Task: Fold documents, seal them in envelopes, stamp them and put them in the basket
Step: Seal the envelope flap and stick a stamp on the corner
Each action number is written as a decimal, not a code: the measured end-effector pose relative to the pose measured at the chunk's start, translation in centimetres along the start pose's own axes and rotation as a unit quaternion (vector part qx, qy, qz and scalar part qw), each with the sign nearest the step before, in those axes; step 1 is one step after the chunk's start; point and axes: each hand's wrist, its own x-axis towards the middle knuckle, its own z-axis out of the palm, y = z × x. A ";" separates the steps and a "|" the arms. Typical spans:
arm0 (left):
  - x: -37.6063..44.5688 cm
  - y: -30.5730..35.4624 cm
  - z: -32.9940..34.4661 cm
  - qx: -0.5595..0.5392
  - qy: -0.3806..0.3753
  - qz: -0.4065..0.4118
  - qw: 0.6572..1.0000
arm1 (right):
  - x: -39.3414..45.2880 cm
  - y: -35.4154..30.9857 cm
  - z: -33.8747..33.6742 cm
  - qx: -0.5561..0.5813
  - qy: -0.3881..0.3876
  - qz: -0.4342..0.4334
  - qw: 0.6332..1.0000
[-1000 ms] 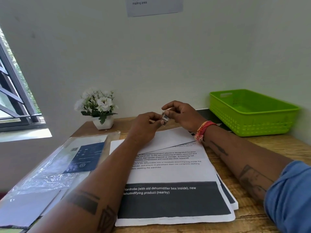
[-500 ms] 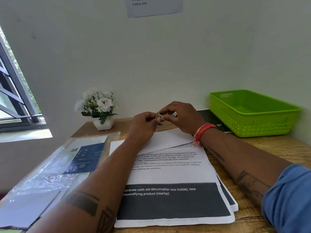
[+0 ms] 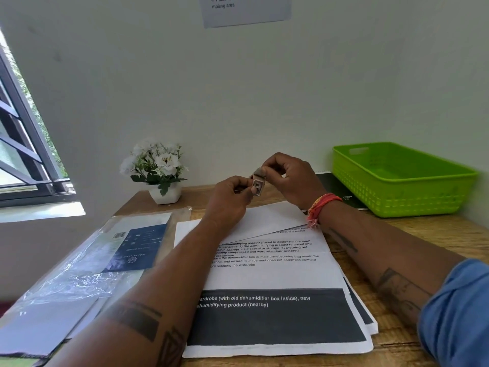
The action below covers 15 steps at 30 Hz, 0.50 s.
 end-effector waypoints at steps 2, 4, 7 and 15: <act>0.0 0.0 0.0 0.004 -0.001 0.000 1.000 | 0.0 0.1 0.0 -0.002 -0.001 0.008 1.000; 0.0 -0.1 0.0 0.005 -0.001 0.000 1.000 | 0.0 0.0 0.0 0.000 0.001 0.019 1.000; 0.0 0.0 0.1 -0.004 0.000 -0.005 1.000 | 0.0 0.0 0.0 0.011 0.002 0.030 0.999; 0.2 0.0 0.3 -0.061 0.013 -0.030 0.998 | -0.3 -0.5 -0.1 -0.018 -0.023 -0.027 0.999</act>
